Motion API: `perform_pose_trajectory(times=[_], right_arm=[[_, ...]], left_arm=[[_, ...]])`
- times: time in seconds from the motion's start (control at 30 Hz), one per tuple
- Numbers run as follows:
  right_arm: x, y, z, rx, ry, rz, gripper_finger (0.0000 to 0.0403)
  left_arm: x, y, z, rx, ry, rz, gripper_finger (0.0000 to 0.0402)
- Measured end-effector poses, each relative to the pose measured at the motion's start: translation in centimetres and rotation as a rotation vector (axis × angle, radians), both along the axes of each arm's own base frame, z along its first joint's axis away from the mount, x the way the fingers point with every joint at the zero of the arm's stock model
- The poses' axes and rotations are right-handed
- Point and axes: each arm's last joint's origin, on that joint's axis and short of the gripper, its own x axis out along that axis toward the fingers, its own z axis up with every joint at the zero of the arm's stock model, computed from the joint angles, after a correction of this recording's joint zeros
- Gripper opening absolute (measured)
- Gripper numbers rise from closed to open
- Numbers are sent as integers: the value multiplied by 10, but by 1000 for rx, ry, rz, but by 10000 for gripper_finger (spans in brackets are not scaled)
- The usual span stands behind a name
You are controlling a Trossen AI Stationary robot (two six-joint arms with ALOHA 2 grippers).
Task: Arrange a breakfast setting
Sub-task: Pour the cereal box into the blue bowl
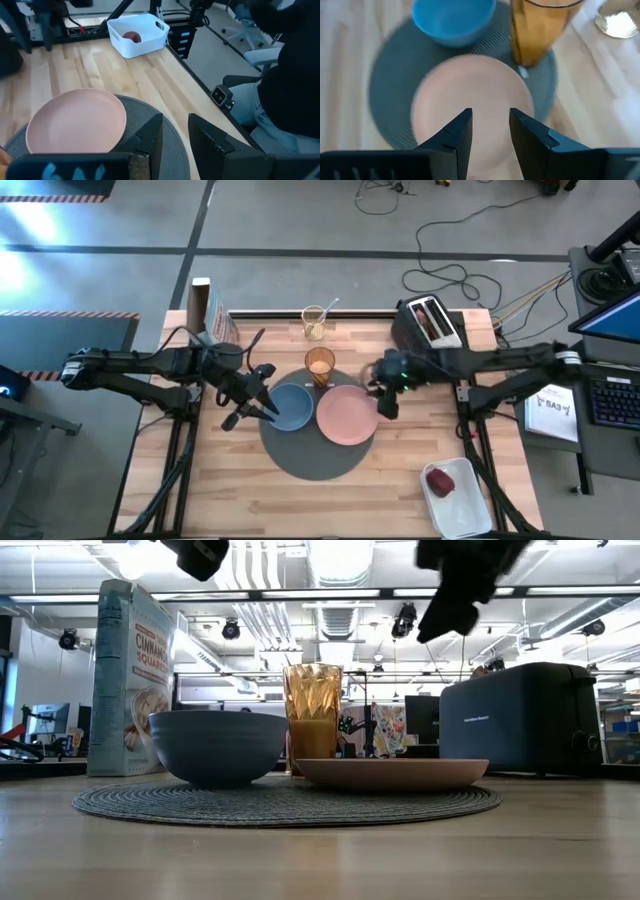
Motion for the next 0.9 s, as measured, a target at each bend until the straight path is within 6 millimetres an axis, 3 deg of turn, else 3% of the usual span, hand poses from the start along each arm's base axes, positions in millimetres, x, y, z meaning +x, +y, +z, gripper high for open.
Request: perform_pose_trajectory(times=[0.27, 0.57, 0.9], right_arm=[[-29, 21, -34, -50, -263, -36, 115], [-45, 17, -63, -102, -238, -132, 106], [-57, 15, -103, -91, -386, -166, 90]], left_arm=[[5, 0, -4, 10, -90, -3, 76], [7, 2, -4, 0, -129, 19, 76], [7, 13, -1, 19, -171, 64, 76]])
